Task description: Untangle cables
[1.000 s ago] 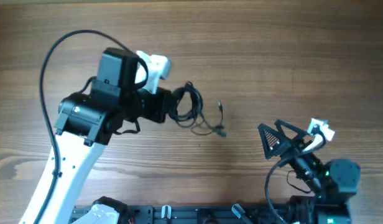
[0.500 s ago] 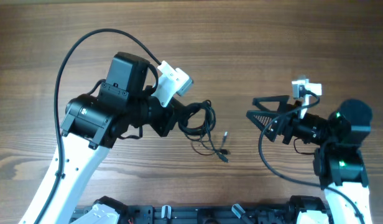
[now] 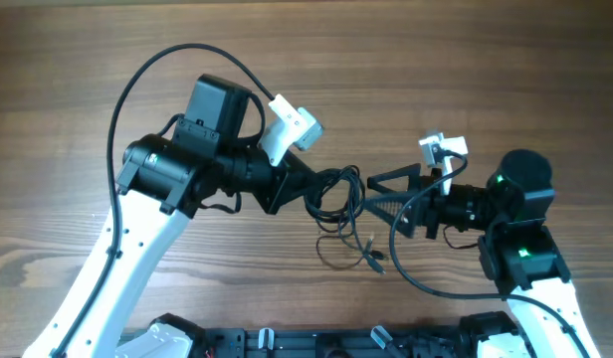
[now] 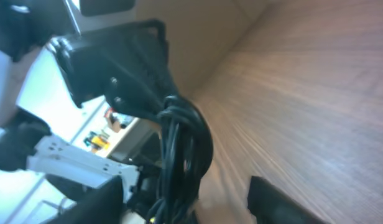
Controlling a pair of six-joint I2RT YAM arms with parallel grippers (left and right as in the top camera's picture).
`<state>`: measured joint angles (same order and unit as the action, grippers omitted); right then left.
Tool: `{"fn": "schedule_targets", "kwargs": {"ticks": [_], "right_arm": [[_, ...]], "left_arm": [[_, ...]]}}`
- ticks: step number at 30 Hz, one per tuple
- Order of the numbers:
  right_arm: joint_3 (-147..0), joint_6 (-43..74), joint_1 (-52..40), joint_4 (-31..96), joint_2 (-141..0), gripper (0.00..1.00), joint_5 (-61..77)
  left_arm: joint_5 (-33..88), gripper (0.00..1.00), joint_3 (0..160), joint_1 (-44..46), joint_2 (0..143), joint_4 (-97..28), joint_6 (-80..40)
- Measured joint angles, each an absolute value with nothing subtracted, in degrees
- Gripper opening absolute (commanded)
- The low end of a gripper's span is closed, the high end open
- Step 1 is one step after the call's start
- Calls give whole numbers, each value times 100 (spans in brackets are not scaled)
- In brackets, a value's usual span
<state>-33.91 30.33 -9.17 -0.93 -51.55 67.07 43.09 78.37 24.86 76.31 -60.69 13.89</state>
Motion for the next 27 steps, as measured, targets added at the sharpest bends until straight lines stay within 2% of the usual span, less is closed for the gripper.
{"fn": "schedule_targets", "kwargs": {"ticks": [3, 5, 6, 7, 9, 10, 11, 12, 16, 19, 23, 27], "right_arm": [[-3391, 3044, -1142, -158, -5247, 35, 6482], [-3391, 3030, -1271, -239, -5332, 9, 6394], [-3391, 3037, -1313, -263, -5349, 4, 6394], [-3391, 3030, -1367, -276, -5376, 4, 6390], [-3391, 3030, -1380, -266, -5433, 4, 6344], [-3391, 3035, -1382, -268, -5472, 4, 6302], [-3391, 3037, -1396, -266, -5520, 4, 6237], [-3391, 3085, -1417, -263, -5537, 4, 6121], [-3391, 3660, -1417, -266, -5546, 4, 5450], [-3391, 4235, -1417, -290, -5551, 4, 4836], [-3391, 4759, -1417, -462, -5557, 4, 4423], [-3391, 5140, -1417, -502, -5557, 4, 4252]], "left_arm": [[4425, 4, 7837, 2635, 7710, -5966, 1387], [4471, 4, 7837, 2818, 7762, -5819, 1389], [4469, 4, 7837, 2910, 7795, -5734, 1389], [4429, 4, 7837, 2978, 7830, -5649, 1389], [4241, 11, 7837, 3037, 7876, -5610, 1378], [4150, 17, 7837, 3050, 7883, -5601, 1345], [3933, 50, 7837, 3094, 7887, -5579, 1166], [3741, 100, 7837, 3116, 7887, -5561, 978], [2991, 100, 7837, 3129, 7887, -5374, -132], [2746, 100, 7837, 3131, 7887, -5028, -1546], [2635, 80, 7837, 3203, 7898, -4989, -2832], [2613, 76, 7837, 3264, 7988, -5017, -4136]]}}
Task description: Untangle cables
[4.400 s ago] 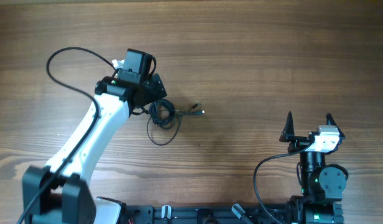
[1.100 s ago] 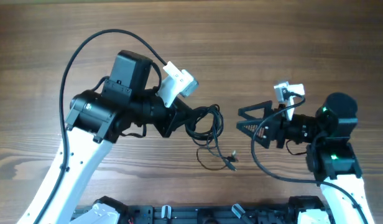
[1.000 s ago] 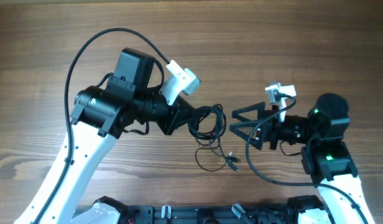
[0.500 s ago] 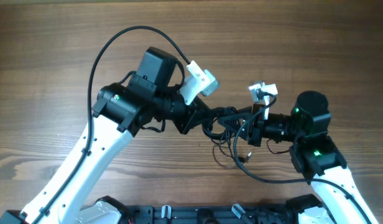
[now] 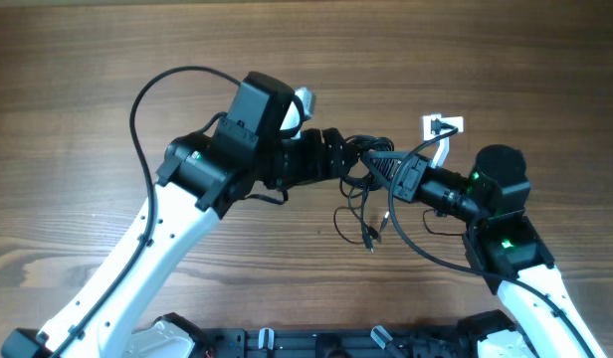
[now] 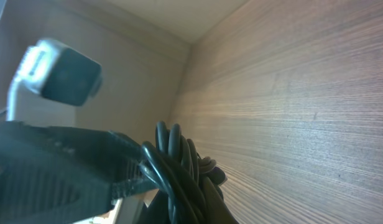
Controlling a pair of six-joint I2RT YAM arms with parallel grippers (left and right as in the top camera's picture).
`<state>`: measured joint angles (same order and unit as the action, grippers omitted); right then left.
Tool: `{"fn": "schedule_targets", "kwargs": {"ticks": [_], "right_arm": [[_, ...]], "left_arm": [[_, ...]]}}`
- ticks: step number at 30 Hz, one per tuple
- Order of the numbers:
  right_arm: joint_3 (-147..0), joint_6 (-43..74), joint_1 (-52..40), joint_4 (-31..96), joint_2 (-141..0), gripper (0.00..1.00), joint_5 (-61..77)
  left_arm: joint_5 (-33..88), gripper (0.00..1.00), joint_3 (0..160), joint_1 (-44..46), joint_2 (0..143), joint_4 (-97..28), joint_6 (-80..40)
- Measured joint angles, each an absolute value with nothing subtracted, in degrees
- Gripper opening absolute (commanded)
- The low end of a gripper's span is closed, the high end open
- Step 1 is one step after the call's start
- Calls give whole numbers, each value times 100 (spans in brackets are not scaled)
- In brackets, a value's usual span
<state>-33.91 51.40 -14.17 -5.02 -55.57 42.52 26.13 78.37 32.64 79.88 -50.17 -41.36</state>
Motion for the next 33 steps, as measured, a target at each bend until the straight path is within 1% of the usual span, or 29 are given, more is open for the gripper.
{"fn": "schedule_targets", "kwargs": {"ticks": [4, 7, 10, 12, 14, 15, 16, 19, 20, 21, 22, 23, 24, 26, 30, 33], "right_arm": [[-3391, 5500, -1417, -502, -5557, 4, 4211], [-3389, 5682, -1406, -499, -5568, 4, 4174], [-3389, 5767, -1417, -526, -5568, 4, 4193], [-3389, 5787, -1417, -589, -5568, 4, 4195], [-3389, 5815, -1420, -718, -5568, 4, 4235], [-3387, 5857, -1424, -803, -5572, 4, 4268], [-3385, 5881, -1444, -869, -5579, 4, 4307], [-3376, 5913, -1498, -945, -5605, 6, 4388], [-3374, 5874, -1498, -923, -5605, 12, 4388], [-3374, 5808, -1498, -899, -5605, 25, 4388], [-3374, 5697, -1498, -856, -5607, 49, 4390], [-3374, 5518, -1496, -792, -5605, 67, 4383], [-3380, 5387, -1470, -722, -5603, 82, 4359], [-3382, 4954, -1431, -412, -5592, 97, 4322], [-3380, 4115, -1433, -145, -5594, 98, 4187], [-3380, 3863, -1433, -246, -5594, 91, 3964]], "left_arm": [[2600, 70, 7837, 3393, 8230, -5030, -5035], [2602, 61, 7837, 3555, 8405, -5054, -5400], [2620, 54, 7837, 3656, 8595, -5052, -5647], [2622, 47, 7837, 3660, 8667, -5057, -5745], [2613, 26, 7837, 3660, 8674, -5076, -5824], [2602, 11, 7839, 3660, 8674, -5076, -5839], [2600, 4, 7848, 3660, 8674, -5063, -5881], [2469, 4, 7894, 3699, 8674, -5028, -5944], [2408, 4, 7898, 3706, 8674, -5030, -5944], [2305, 4, 7902, 3719, 8674, -5030, -5940], [2233, 4, 7902, 3719, 8674, -5030, -5889], [2182, 4, 7902, 3699, 8674, -5052, -5784], [2029, 4, 7898, 3603, 8670, -5181, -5671], [1890, 4, 7887, 3245, 8650, -5245, -5365], [1900, 4, 7870, 2274, 8141, -5315, -4652], [2246, 4, 7870, 2043, 7887, -5330, -4322]]}}
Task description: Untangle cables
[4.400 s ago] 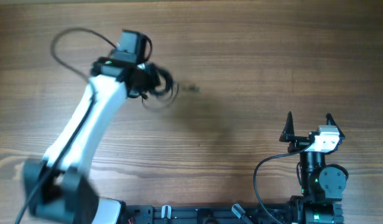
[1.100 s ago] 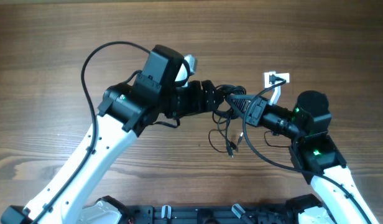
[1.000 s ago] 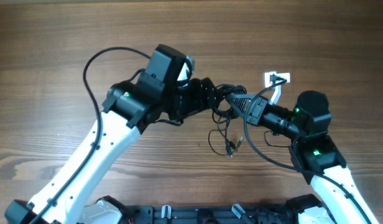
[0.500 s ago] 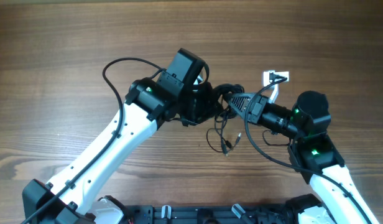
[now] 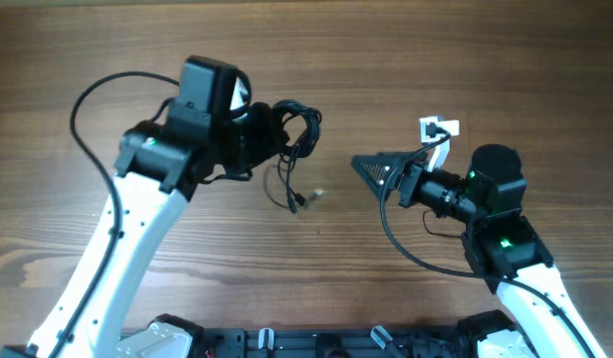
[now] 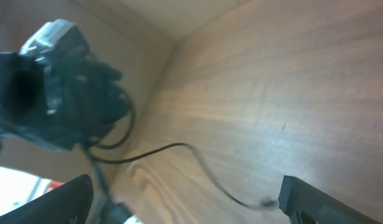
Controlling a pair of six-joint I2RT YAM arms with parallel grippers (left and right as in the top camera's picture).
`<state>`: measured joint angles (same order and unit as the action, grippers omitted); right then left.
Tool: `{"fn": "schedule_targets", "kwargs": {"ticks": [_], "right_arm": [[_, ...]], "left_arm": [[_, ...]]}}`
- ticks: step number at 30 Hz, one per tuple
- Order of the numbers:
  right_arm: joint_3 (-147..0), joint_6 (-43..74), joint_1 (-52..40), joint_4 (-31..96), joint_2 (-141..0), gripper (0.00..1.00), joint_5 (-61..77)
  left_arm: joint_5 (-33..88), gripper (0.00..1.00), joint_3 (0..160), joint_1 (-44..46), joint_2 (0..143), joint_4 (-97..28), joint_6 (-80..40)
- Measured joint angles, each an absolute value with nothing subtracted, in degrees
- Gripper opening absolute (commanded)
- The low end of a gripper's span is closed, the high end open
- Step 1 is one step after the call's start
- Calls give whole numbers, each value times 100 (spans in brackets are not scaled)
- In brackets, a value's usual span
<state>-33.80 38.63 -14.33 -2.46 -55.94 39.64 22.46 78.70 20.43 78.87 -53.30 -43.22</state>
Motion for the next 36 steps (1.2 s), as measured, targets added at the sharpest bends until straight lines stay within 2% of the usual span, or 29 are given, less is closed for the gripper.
{"fn": "schedule_targets", "kwargs": {"ticks": [7, 18, 20, 28, 36], "right_arm": [[-3380, 3476, -1431, -1009, -5594, 76, 4040], [-3380, 3594, -1433, -2222, -5946, 75, 5509], [-3380, 3592, -1433, -2366, -5970, 73, 5704], [-3380, 3986, -1433, -3146, -6410, 66, 5889], [-3380, 4416, -1688, -4036, -6617, 66, 6193]], "left_arm": [[3590, 4, 7870, 2014, 7905, -5133, -3146], [4412, 4, 7870, 2038, 7907, -4901, -2915], [4440, 4, 7870, 2097, 7907, -4886, -2932], [4493, 4, 7870, 2298, 7907, -4766, -3135], [4429, 4, 7870, 2298, 7907, -4755, -3332]]}}
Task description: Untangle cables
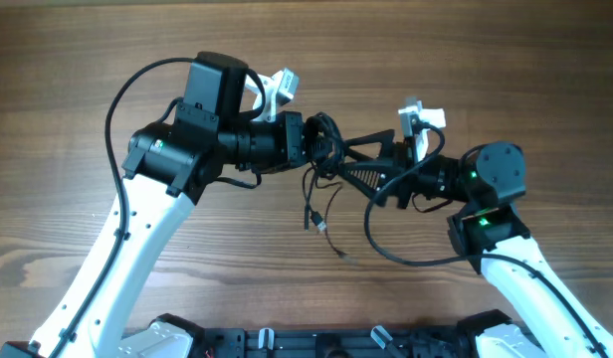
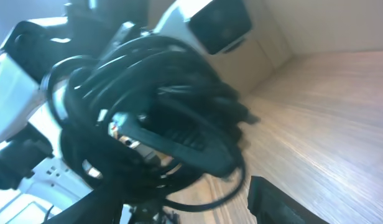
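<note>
A tangled bundle of black cables (image 1: 322,133) hangs above the wooden table, with my left gripper (image 1: 305,140) shut on its left side. Two loose ends dangle below it, one ending in a plug (image 1: 311,216). My right gripper (image 1: 342,156) is open, its two fingers (image 1: 364,180) reaching in from the right at the bundle's edge. In the right wrist view the bundle (image 2: 154,106) fills the frame just ahead of the right gripper (image 2: 191,208), blurred, with nothing clamped between the fingers (image 2: 285,199).
The wooden table (image 1: 506,60) lies under both arms. The arms' own black cables loop out at the left (image 1: 122,94) and below the right wrist (image 1: 396,259). White camera mounts (image 1: 418,117) sit on each wrist. The robot base runs along the near edge (image 1: 316,343).
The left gripper has moved right with the bundle, back toward the middle. The right gripper, still open, has come left and now stands at the bundle's right edge instead of well apart from it.
At first the left gripper held the bundle at mid-table with the right gripper open beside it. Then both grippers met close together at the bundle. Then the left held the bundle far left, the right open and apart. Now they are together again.
</note>
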Controlling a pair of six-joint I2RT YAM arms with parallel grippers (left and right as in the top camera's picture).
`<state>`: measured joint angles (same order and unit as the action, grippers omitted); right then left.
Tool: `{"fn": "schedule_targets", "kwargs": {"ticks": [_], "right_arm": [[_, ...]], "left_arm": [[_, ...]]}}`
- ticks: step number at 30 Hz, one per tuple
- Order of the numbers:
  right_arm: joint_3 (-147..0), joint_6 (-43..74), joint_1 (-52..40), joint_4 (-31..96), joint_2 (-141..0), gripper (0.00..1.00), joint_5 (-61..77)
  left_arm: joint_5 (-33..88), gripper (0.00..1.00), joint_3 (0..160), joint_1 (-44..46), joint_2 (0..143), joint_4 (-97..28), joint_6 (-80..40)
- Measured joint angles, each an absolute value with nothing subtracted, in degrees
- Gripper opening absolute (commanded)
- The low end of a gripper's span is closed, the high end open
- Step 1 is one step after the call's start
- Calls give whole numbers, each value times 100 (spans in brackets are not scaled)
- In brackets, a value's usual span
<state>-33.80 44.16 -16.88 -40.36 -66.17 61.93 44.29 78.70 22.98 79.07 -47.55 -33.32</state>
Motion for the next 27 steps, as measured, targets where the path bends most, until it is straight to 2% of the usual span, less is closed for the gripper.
{"fn": "schedule_targets", "kwargs": {"ticks": [8, 10, 15, 18, 22, 24, 27], "right_arm": [[-3380, 4484, -2147, -4075, -6683, 59, 5546], [-3380, 4497, -2235, -4121, -6705, 61, 5319], [-3385, 4104, -2217, -3918, -6707, 72, 5131], [-3387, 3940, -1957, -3575, -6729, 73, 5162], [-3387, 3872, -1726, -3610, -6755, 67, 5162], [-3385, 3848, -1763, -3957, -6757, 61, 5159], [-3385, 3826, -1940, -4619, -6757, 57, 4989]], "left_arm": [[4250, 4, 7870, 2235, 7907, -4751, -3350], [4143, 4, 7870, 2209, 7907, -4744, -3369], [4097, 4, 7870, 2156, 7913, -4746, -3374], [4786, 4, 7870, 1704, 7926, -4759, -3179], [6066, 4, 7870, 760, 7926, -4947, -2167], [6333, 8, 7870, 543, 7926, -5122, -1754], [6530, 8, 7870, 513, 7926, -5312, -1273]]}}
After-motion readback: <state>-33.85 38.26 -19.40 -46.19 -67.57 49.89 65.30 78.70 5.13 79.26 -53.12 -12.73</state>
